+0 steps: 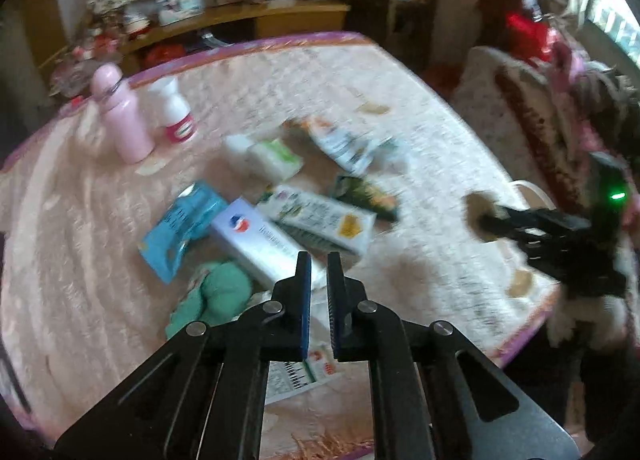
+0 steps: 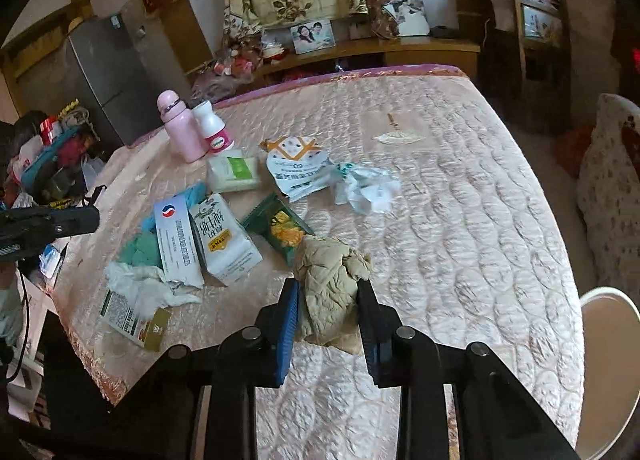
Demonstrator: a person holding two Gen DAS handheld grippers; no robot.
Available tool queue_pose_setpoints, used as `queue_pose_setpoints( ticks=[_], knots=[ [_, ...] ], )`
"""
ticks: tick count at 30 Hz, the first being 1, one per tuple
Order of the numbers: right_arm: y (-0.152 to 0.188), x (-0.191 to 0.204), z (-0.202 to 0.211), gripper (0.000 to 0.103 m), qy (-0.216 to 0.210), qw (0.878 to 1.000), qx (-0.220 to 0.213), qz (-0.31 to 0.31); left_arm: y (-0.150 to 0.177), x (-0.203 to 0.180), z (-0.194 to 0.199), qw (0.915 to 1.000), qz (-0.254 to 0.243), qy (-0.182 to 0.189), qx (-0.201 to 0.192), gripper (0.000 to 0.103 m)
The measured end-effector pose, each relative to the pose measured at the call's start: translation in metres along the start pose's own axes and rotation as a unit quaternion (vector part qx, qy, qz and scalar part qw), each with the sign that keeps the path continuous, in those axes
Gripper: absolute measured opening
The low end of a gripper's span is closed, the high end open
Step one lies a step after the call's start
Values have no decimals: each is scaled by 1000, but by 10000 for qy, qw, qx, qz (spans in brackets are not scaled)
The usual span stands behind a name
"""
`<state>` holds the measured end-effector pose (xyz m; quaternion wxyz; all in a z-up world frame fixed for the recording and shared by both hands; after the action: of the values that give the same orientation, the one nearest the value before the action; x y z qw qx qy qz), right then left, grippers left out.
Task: Collect trash
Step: 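Grasp the beige crumpled paper with right gripper while left grasps white tissue, then carry the paper and tissue in both grippers over the white bucket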
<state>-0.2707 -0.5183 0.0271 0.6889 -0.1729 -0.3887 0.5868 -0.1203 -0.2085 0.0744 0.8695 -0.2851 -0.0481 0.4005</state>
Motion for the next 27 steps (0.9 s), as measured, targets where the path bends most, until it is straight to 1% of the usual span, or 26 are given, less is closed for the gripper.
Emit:
queue_pose_setpoints(
  ticks=[1, 3, 5, 9, 12, 14, 15, 16, 17, 20, 21, 22, 27],
  knots=[
    [1, -1, 3, 28, -33, 10000, 5, -24, 8, 5, -9, 9998, -14, -201, 88, 6],
    [8, -1, 1, 28, -122, 9999, 46, -74, 24, 14, -26, 9986, -50, -449, 283, 9],
    [13, 2, -4, 28, -146, 9998, 128, -53, 41, 18, -48, 9966, -105, -615, 544, 19],
    [23, 7, -11, 28, -188, 9996, 221, 30, 57, 23, -75, 9951, -20, -599, 787, 20],
    [27, 10, -14, 28, -217, 9994, 279, 33, 55, 27, -82, 9951, -22, -566, 814, 20],
    [29, 10, -15, 28, -210, 9993, 305, 47, 53, 28, -84, 9954, 14, -457, 847, 19],
    [30, 11, -16, 28, -209, 9993, 319, 58, 53, 28, -86, 9951, 30, -341, 928, 15],
    [30, 11, -16, 28, -207, 9992, 323, 61, 53, 26, -86, 9950, 38, -213, 974, 6],
    [29, 11, -16, 28, -199, 9993, 318, 54, 52, 24, -84, 9948, 56, -62, 1013, 5],
    [28, 7, -10, 28, -193, 9995, 262, 2, 45, 19, -65, 9959, 174, 310, 828, 4],
    [26, 6, -7, 28, -190, 9996, 220, -26, 40, 14, -56, 9954, 239, 535, 760, 4],
    [25, 4, -5, 28, -190, 9996, 199, -34, 34, 7, -47, 9952, 236, 673, 664, 3],
    [17, -7, 11, 28, -103, 9999, 56, -81, 9, -26, -21, 9956, -44, 878, 331, 3]
  ],
)
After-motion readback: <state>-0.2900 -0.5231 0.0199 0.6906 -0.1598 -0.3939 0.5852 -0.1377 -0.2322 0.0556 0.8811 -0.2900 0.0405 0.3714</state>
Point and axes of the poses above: each gripper's, at about its wrist camera, not at the fingertips, and z roughly against the way its jaws point, x to its left, y to its underside, the point moved 8 cm from there along -z, roughly the way its jaws point, and after that the axes turned 7 degrees about y, right-handed, at the moved point
